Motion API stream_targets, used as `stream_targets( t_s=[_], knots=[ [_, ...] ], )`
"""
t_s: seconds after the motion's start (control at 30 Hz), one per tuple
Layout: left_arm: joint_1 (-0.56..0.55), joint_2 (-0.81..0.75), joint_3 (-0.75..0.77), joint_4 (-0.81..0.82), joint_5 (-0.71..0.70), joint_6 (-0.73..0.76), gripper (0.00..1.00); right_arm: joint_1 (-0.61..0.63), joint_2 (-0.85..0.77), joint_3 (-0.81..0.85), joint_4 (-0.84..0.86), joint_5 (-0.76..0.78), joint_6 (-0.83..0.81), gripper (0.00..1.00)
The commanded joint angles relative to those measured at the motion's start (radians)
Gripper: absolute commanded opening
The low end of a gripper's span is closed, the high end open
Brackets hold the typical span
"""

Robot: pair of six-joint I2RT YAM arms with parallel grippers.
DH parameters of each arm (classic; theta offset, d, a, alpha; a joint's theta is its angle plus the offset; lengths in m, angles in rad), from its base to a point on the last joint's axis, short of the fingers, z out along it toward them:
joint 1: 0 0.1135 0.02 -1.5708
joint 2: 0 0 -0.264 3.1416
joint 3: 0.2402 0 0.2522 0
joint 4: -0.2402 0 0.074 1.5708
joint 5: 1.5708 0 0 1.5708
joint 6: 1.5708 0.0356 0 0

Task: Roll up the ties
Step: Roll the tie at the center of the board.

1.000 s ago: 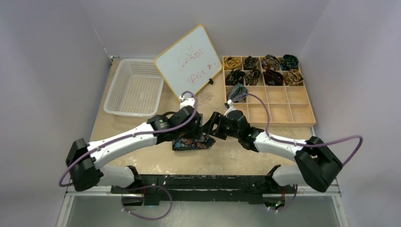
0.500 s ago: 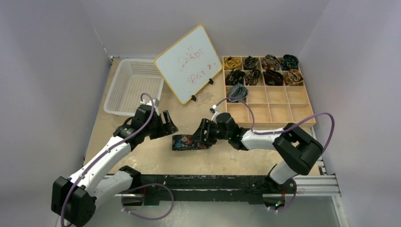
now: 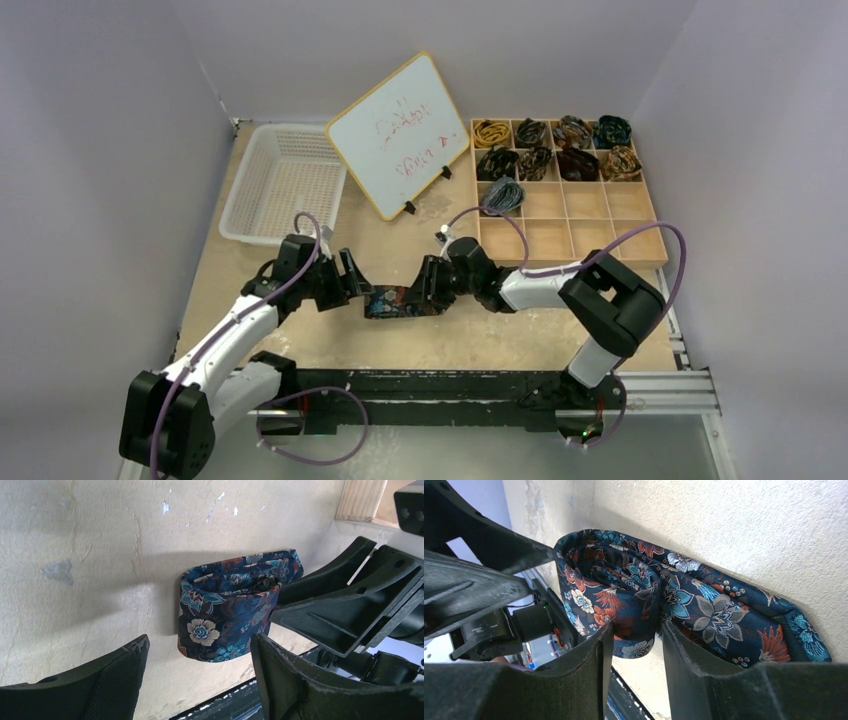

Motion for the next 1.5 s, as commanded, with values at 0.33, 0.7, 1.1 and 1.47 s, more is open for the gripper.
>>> stream_targets(
  t_s=[0.33, 0.7, 1.1, 1.47],
  knots=[
    [0.007, -0.088, -0.053, 0.044, -0.039, -0.070, 0.72, 0.003, -0.089, 0.037, -0.034, -0.035, -0.096, 0.60],
    [0.007, -0.085, -0.121, 0.126, 0.008, -0.062, 0.72, 0.003, 0.026, 0.060, 0.003, -0.040, -0.072, 0.46],
    [0.007, -0.071, -0.186, 0.261, 0.100, -0.046, 0.72, -0.009, 0.087, 0.064, -0.023, -0.038, -0.090, 0.36],
    [0.007, -0.004, -0.235, 0.367, 0.137, -0.026, 0.71, -0.017, 0.128, 0.111, -0.086, -0.038, -0.147, 0.35]
  ],
)
